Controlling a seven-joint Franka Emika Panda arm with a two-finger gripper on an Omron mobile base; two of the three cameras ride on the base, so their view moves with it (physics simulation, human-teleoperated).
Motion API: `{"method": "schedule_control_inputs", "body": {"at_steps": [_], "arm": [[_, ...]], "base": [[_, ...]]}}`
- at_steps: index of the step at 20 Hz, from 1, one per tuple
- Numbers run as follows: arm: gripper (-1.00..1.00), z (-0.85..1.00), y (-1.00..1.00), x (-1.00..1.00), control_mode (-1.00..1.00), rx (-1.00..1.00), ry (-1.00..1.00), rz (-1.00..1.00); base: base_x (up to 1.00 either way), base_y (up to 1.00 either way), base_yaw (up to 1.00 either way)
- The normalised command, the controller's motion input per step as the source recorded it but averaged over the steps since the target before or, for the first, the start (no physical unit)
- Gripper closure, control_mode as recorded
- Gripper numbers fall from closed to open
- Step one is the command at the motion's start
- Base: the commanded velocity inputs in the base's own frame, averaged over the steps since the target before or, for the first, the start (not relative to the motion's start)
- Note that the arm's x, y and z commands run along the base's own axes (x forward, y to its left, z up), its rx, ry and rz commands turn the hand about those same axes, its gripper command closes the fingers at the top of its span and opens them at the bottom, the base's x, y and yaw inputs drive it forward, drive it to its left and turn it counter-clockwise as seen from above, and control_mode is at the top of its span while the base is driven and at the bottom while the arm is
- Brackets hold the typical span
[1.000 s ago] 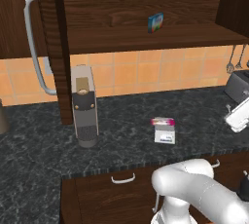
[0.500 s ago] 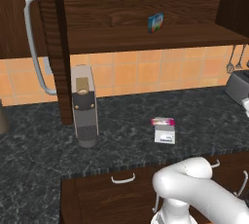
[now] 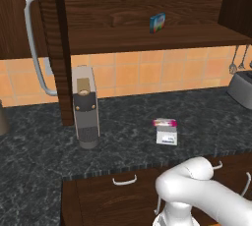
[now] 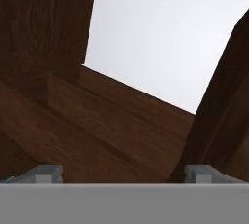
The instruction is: Pick the bar and place it on the digital scale for weighing, and close the cabinet.
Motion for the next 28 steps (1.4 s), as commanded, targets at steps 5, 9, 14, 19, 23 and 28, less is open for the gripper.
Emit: {"method": "schedule_control_inputs", "body": {"at_steps": [5, 9, 14, 19, 23, 28], "arm": [[-1.00, -0.08, -0.56, 0.00, -1.00, 0.18, -0.03, 0.00], [-1.00, 0.00, -0.74, 0.00, -1.00, 0.16, 0.00, 0.00], [-1.00, 0.00, -0.72, 0.01, -1.00, 0.11, 0.11, 0.00], [-1.00, 0.08, -0.51, 0.02, -1.00, 0.07, 0.06, 0.00], [-1.00, 0.45, -0.21, 0.00, -1.00, 0.02, 0.00, 0.01], [-1.00, 0.70, 0.23, -0.25, -1.00, 0.00, 0.00, 0.09]], "base": [[0.00, 0.00, 0.00], [0.00, 0.00, 0.00], [0.00, 0.00, 0.00], [0.00, 0.00, 0.00], [0.00, 0.00, 0.00], [0.00, 0.00, 0.00]]}}
